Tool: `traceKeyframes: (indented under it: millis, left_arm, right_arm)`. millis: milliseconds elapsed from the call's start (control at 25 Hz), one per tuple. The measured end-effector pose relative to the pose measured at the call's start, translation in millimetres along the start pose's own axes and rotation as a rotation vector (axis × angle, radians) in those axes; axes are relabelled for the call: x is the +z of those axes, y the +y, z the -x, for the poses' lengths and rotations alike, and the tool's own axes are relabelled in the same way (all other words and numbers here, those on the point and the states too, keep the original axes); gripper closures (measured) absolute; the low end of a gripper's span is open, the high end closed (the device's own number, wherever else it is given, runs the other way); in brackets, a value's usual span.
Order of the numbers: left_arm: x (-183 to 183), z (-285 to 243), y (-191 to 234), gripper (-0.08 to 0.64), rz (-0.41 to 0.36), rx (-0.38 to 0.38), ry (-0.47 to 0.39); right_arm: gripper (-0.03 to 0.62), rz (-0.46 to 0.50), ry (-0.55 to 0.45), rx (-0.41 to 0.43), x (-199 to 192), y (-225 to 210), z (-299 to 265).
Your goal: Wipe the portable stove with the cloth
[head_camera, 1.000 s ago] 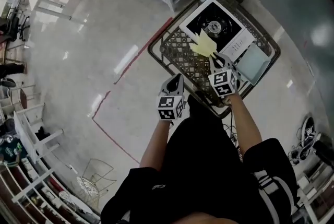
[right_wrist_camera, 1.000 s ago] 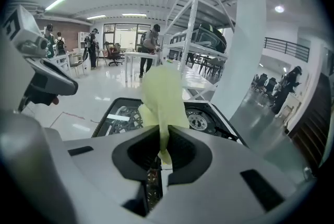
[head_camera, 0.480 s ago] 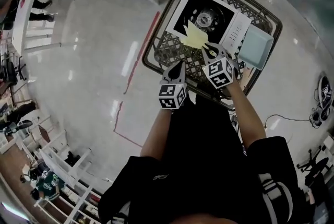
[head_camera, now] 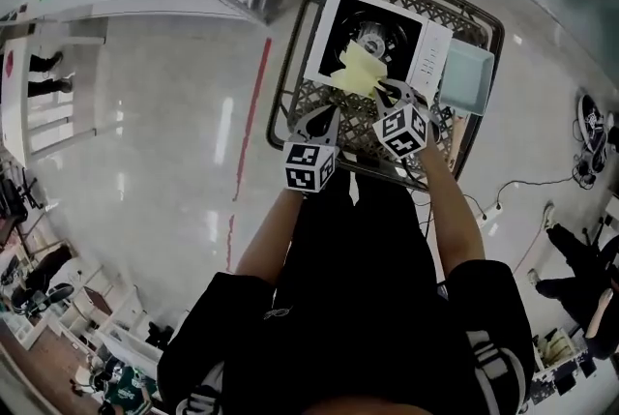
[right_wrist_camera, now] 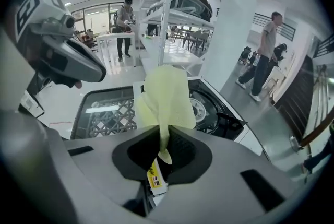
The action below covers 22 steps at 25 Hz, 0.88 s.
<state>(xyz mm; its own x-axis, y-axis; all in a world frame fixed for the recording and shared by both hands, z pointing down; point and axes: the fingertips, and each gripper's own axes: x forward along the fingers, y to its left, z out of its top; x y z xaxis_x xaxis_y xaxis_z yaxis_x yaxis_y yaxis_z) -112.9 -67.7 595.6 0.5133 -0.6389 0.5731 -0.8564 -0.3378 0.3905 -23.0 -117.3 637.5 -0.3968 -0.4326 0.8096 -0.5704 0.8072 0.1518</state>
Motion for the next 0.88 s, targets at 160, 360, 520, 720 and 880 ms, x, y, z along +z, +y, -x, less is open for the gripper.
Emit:
traceKeyframes:
  millis: [160,360,520,720,880]
  left_arm:
    - [2.4,-8.7,9.2,0.541,-0.004,0.002,0.009]
    - [4.8,-16.3,19.7,0.541,0.033,0.059,0.015]
    - [9.5,-22.6,19.7,0.541,0.032,0.072,0.025]
    - [14.2,-30.7,27.8,0.542,0.052,0.094,0.030]
    - [13.7,-37.1,24.6,0.543,0.055,0.103,0.036]
  right_arm:
    - [0.561,0.056,0.024,0.042,-1.0,1.6,-11.9]
    - [0.561,0.047,-0.001,0.069,5.9,-8.1,-23.3]
    - [0.561,0.057,-0.031,0.085,15.6,-15.4,-26.0]
    - [0.561,-0.079,-0.093,0.065,22.0,-21.8,-22.2]
    - [0.561,-0.185,-0.131,0.037,22.8,-34.9,-22.7]
